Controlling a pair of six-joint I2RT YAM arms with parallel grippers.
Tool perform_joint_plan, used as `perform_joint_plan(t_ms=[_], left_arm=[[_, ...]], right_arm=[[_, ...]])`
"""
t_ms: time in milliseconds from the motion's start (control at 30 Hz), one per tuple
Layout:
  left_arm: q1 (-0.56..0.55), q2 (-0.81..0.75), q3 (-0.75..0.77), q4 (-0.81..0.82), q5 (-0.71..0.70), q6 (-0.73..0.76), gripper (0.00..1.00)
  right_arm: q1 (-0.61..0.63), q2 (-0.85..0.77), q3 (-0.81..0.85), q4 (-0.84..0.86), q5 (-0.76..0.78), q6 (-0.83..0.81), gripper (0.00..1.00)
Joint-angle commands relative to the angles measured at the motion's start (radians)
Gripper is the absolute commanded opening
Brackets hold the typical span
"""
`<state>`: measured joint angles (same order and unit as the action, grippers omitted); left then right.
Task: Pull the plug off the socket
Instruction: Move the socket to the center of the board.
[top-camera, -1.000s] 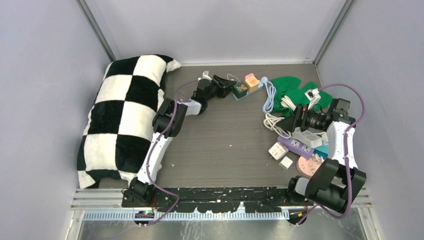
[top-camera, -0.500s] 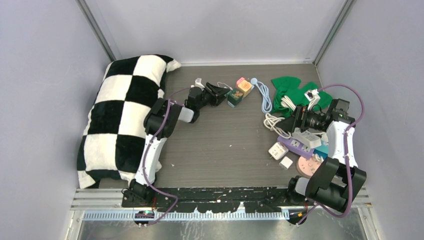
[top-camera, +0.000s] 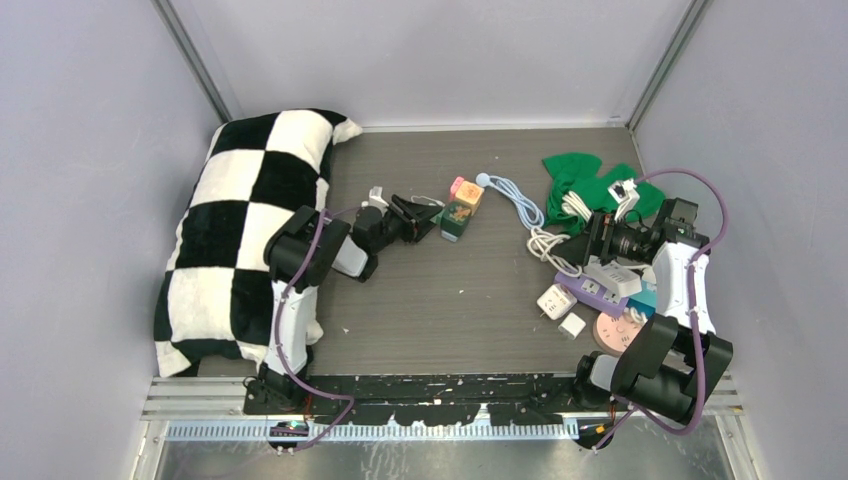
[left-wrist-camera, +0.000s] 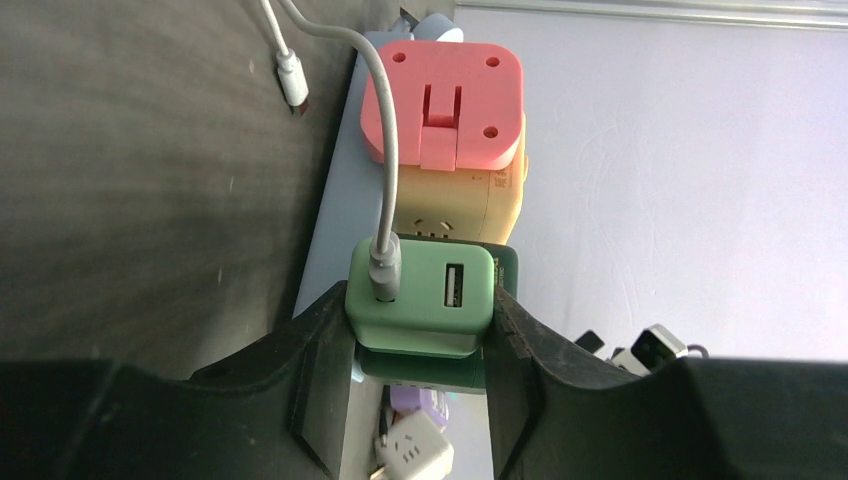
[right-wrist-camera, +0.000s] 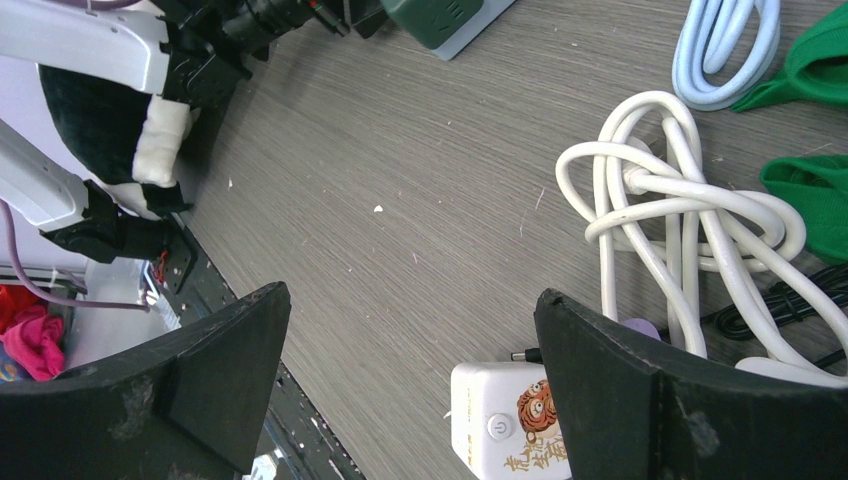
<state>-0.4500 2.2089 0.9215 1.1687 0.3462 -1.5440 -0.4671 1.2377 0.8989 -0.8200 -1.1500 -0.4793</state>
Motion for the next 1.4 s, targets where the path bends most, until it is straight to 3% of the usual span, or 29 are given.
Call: perform_joint_plan(t_ms=[0,367,567,767,833,867,1367], left_arm=[[0.001,-0.119,-0.126,0.183,-0.011,-0.024,0.0],[-0.05,-0.201,-0.365,0.263,-0.038,-0.018,0.02],[-0.079,-0.222,-0.421,0.263,-0.043,-0.018,0.16],[-0.087,-0.224,-0.473,0.263,-0.024,-0.045,0.54],[-0.087,-0.228,-0.494,0.263,-0.019,-0.047,0.96],[-0.086,-0.231,-0.507,0.263,-0.017,-0.047,0.99],[-0.087,-0.388,-0.716,0.236,0.01,0.059,1.0]], right_arm=[[0.01,0.003,0.001,0.0,-0.019,-0.019,0.96],[0.028,0.011,0.0,0.0,-0.004,-0.019,0.96],[0.034,0.011,-0.002,-0.001,0.003,-0.019,0.96],[0.037,0.012,-0.005,-0.001,0.006,-0.019,0.96],[0.038,0.012,-0.005,-0.001,0.006,-0.02,0.96],[0.038,0.012,-0.005,-0.001,0.006,-0.019,0.96],[0.046,0.007,-0.008,-0.002,0.013,-0.021,0.96]])
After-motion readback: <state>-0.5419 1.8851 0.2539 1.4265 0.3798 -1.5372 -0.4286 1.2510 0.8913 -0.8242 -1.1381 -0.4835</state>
